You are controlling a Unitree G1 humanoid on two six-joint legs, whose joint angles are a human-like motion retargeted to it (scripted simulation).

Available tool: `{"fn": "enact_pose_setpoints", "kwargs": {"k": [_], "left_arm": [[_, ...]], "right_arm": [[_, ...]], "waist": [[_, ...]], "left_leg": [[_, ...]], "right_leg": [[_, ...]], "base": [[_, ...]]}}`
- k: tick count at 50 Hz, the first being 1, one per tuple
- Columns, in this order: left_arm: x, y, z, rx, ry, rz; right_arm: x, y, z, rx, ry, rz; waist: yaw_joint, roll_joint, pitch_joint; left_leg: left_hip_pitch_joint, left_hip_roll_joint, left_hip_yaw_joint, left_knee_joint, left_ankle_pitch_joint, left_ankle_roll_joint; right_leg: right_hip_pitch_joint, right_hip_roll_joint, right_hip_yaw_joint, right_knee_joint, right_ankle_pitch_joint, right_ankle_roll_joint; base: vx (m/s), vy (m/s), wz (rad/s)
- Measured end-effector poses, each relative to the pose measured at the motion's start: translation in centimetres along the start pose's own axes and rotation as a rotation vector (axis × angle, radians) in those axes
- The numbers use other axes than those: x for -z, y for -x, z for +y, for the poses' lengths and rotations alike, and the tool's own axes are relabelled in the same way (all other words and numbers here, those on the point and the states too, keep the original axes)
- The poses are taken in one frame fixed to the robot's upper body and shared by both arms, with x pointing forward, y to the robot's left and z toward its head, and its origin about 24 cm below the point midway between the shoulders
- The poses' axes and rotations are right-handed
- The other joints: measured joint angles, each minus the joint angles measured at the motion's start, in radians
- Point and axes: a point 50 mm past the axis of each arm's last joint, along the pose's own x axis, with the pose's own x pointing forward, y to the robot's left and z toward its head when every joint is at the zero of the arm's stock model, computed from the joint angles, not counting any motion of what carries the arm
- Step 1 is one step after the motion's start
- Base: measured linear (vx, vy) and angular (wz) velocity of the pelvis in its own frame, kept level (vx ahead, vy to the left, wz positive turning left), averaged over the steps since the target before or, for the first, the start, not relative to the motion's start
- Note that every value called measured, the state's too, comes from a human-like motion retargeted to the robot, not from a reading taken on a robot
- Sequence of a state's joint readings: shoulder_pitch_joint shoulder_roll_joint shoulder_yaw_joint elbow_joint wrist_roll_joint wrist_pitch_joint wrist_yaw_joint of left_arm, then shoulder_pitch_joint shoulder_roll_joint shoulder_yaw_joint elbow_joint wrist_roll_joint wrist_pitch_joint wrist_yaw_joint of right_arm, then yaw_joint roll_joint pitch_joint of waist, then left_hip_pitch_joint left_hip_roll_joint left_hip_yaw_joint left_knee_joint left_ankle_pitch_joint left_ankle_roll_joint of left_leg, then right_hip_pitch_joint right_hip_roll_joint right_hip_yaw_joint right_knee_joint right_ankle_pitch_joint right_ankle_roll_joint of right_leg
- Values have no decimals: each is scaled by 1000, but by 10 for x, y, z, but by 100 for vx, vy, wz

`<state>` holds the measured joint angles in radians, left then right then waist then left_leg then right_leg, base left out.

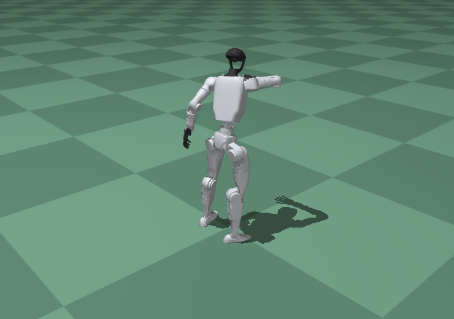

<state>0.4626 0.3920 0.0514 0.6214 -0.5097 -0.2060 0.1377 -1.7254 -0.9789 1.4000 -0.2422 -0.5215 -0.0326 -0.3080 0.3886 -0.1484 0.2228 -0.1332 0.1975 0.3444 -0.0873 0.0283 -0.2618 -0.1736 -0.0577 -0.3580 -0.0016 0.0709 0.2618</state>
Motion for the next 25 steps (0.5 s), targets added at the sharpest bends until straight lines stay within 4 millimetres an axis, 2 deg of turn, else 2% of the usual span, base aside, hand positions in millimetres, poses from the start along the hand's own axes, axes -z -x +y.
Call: {"fn": "enact_pose_setpoints", "kwargs": {"k": [3, 5, 6, 7, 9, 12, 15, 18, 20, 22, 25], "left_arm": [[3, 3, 3, -1, -32, 9], [13, 12, 6, 7, -63, 26], [8, 8, 10, 0, -84, 14], [5, 7, 12, -2, -103, 6], [10, 12, 13, 15, -133, 6], [4, 9, 16, 26, -172, -22], [1, 7, 12, 40, -173, -38], [-4, 5, 6, 72, -152, -60], [-15, -1, 6, 77, -147, -90], [-21, -3, 4, 86, -136, -112], [-26, -4, 7, 84, -135, -131]], "right_arm": [[-7, 32, 27, -143, -104, 51], [-7, 62, 49, -287, -134, 102], [-1, 77, 60, -363, -121, 143], [4, 94, 71, -446, -106, 179], [15, 136, 91, -634, -65, 240], [39, 205, 113, -895, 27, 377], [67, 275, 116, -1148, 142, 583], [95, 327, 99, -1351, 268, 790], [110, 344, 86, -1404, 330, 916], [127, 345, 72, -1377, 392, 1010], [150, 321, 58, -1241, 466, 1052]], "waist": [[-13, -3, 8], [-2, -27, -54], [-16, -25, -20], [-22, -28, -9], [-13, -48, -59], [-12, -55, -60], [-9, -45, -64], [2, -33, -69], [-4, -7, -12], [8, -3, -2], [23, -11, -12]], "left_leg": [[3, -4, -2, 0, -2, 0], [-56, -2, 23, 0, 3, 0], [-31, -8, 8, 0, 2, 0], [-26, -11, 2, 0, 3, 0], [-83, -11, 21, 0, 10, 0], [-101, -18, 17, 0, 17, 0], [-114, -23, 11, 0, 22, 0], [-119, -23, 4, 0, 25, 0], [-56, -29, -25, 0, 20, 0], [-48, -29, -29, 0, 20, 0], [-55, -29, -30, 0, 23, 0]], "right_leg": [[5, -5, -4, 0, -3, 0], [-60, 0, 20, -21, 21, 0], [-30, -6, 3, -9, 8, 0], [-23, -8, -4, -6, 5, 0], [-81, -4, 10, -26, 29, 0], [-95, -7, 1, -29, 35, 0], [-102, -10, -8, -30, 39, 0], [-103, -13, -16, -31, 39, 0], [-35, -22, -44, -4, 11, 0], [-24, -23, -47, -5, 11, 0], [-30, -23, -48, -5, 12, 0]], "base": [[0, 0, 0], [0, 2, -20], [0, 0, 0], [-5, 2, 15], [-5, 3, -20], [-7, 2, 8], [-2, 1, 4], [0, 0, 10], [0, -2, 52], [0, -1, 18], [0, 0, 0]]}}
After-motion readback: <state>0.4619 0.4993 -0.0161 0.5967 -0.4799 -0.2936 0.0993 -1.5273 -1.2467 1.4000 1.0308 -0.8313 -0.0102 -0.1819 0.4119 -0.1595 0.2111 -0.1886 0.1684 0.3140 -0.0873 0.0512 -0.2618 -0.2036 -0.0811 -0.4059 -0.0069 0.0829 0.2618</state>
